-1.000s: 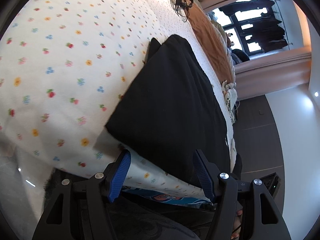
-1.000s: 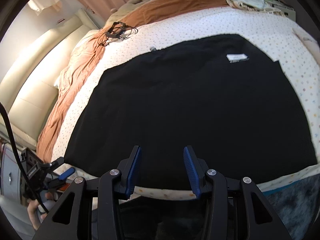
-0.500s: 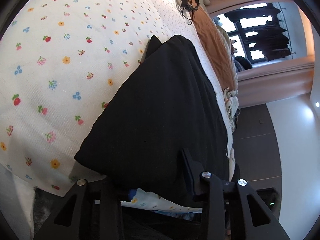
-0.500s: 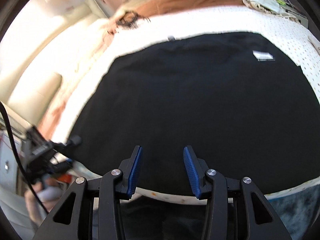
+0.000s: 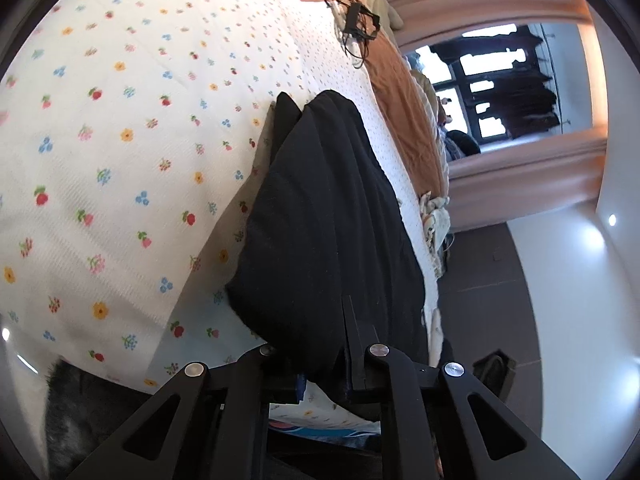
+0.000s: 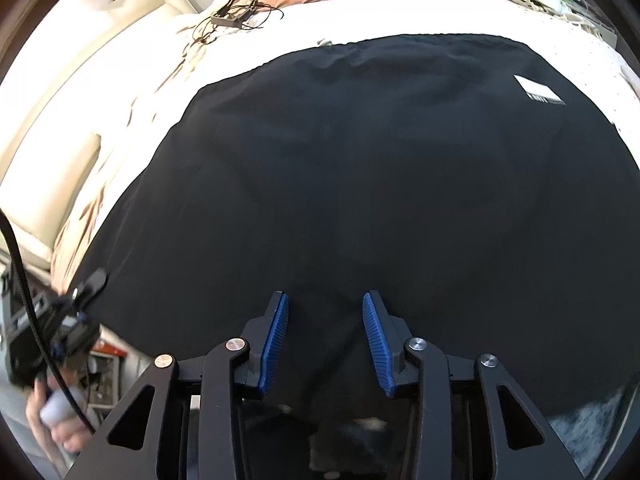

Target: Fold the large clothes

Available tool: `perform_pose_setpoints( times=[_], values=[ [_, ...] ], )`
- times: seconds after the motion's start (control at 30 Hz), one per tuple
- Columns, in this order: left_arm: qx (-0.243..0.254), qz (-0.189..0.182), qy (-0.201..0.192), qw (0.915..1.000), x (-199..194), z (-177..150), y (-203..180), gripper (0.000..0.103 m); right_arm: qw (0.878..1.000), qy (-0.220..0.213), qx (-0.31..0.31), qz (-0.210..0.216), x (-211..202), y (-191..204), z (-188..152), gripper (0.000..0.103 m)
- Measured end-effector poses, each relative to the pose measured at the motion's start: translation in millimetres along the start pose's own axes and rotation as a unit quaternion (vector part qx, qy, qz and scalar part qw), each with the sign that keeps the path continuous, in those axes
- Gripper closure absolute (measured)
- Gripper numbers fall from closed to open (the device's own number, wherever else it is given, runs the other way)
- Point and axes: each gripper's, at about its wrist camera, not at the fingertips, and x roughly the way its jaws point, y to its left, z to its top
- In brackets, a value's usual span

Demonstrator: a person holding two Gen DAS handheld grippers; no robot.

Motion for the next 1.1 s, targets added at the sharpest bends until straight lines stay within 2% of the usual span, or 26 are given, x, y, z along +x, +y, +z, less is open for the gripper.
perform_pose_setpoints(
  times=[0.1, 0.17, 0.27, 0.33, 0.6, 0.7, 0.83, 1.1],
  values=[
    [-0.017, -0.003, -0.007, 0.9998, -2.0, -3.5, 4.8, 0.09, 1.0, -0.002, 0.0, -0.003, 13.0, -0.1, 19.8, 0.07],
    [-0.026, 0.004, -0.012, 0.9996, -2.8, -5.5, 7.3, 0.09, 1.0, -0.004, 0.002, -0.011, 19.5, -2.1, 33.1, 0.079],
    [-0.033, 0.027, -0.027, 0.9987, -4.8, -10.9, 6.8, 0.09, 1.0, -0.005, 0.015, -0.003, 27.8, -9.4, 52.6, 0.08],
    [-0.056, 0.033, -0.045, 0.9969, -7.1, -17.1, 8.1, 0.09, 1.0, -0.006, 0.023, 0.0, 33.2, -13.6, 66.7, 0.081],
    [-0.083, 0.087, -0.099, 0.9878, 0.7, -32.3, 1.1, 0.08, 0.999, -0.014, 0.048, -0.004, 57.2, -28.9, 128.3, 0.081],
    [-0.115, 0.079, -0.124, 0.9823, 0.1, -38.0, 7.2, 0.08, 0.998, -0.019, 0.051, -0.006, 67.9, -25.7, 153.0, 0.081],
    [-0.112, 0.09, -0.134, 0.9805, 6.7, -38.3, 8.2, 0.078, 0.999, -0.017, 0.044, -0.007, 80.8, -25.4, 176.4, 0.081],
    [-0.136, 0.071, -0.127, 0.98, 12.4, -31.5, 14.1, 0.075, 0.999, -0.014, 0.046, -0.008, 96.8, -24.6, 199.2, 0.081]
  ],
)
